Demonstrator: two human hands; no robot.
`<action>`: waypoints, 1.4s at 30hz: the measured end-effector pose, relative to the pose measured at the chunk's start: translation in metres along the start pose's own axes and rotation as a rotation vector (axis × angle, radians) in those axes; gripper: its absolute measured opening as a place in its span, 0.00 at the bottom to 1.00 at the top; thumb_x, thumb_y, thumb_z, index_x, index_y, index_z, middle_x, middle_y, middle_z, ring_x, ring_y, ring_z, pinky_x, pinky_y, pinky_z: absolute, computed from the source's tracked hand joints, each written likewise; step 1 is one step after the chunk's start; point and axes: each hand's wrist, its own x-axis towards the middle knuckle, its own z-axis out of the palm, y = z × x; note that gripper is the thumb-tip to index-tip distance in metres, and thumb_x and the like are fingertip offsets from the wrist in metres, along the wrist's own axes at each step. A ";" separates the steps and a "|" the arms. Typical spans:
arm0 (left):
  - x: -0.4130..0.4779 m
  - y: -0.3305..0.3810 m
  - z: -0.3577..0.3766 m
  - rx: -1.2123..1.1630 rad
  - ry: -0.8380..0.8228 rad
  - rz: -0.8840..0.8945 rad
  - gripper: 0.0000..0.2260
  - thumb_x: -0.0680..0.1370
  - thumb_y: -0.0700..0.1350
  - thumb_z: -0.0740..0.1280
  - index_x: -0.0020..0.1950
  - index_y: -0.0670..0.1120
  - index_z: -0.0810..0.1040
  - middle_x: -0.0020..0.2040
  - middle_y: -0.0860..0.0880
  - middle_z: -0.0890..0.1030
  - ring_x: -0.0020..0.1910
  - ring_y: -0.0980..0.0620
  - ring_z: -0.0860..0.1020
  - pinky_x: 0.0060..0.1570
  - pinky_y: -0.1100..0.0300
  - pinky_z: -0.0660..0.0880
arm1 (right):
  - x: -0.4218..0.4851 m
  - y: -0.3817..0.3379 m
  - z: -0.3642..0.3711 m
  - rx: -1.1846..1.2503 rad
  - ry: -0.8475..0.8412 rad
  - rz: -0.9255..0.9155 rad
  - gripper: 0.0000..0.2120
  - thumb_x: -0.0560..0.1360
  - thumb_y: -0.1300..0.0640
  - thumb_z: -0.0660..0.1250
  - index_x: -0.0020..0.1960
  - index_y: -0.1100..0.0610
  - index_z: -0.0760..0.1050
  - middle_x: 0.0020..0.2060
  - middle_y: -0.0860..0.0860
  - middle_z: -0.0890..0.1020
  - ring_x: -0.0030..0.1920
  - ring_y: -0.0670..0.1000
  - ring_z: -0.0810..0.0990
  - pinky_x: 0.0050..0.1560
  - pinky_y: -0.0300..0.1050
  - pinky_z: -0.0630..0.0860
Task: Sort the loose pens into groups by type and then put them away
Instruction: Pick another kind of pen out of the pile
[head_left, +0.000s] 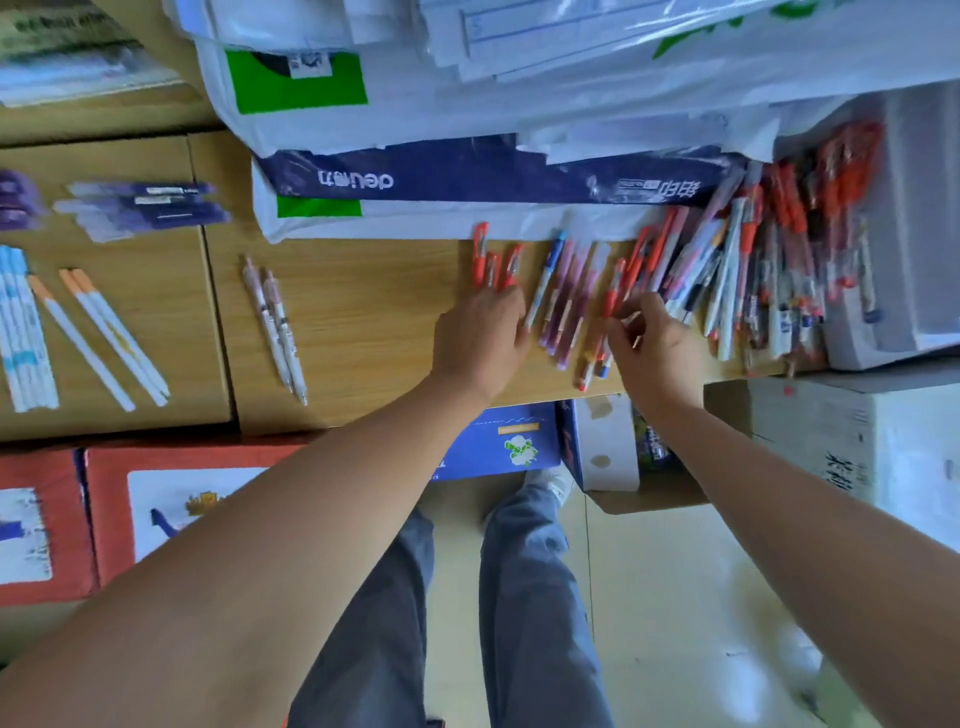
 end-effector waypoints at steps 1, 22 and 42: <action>0.003 0.006 0.003 0.033 -0.015 -0.033 0.06 0.79 0.47 0.63 0.51 0.47 0.76 0.45 0.50 0.80 0.39 0.51 0.78 0.33 0.58 0.70 | 0.000 0.008 -0.009 0.002 0.006 0.000 0.06 0.77 0.55 0.64 0.48 0.58 0.73 0.30 0.45 0.75 0.30 0.51 0.74 0.28 0.43 0.69; 0.018 0.048 0.016 -0.016 -0.101 -0.124 0.08 0.77 0.49 0.64 0.47 0.44 0.74 0.33 0.49 0.78 0.27 0.53 0.73 0.24 0.61 0.62 | 0.024 0.031 -0.023 -0.157 -0.030 0.203 0.20 0.76 0.46 0.67 0.59 0.59 0.70 0.41 0.55 0.82 0.41 0.58 0.81 0.37 0.50 0.78; 0.004 0.036 0.015 -0.591 -0.312 -0.077 0.11 0.78 0.46 0.67 0.59 0.44 0.77 0.46 0.43 0.82 0.42 0.45 0.81 0.47 0.45 0.78 | 0.018 -0.014 -0.021 0.684 -0.339 0.265 0.08 0.76 0.57 0.70 0.49 0.62 0.77 0.31 0.54 0.79 0.26 0.45 0.76 0.29 0.38 0.73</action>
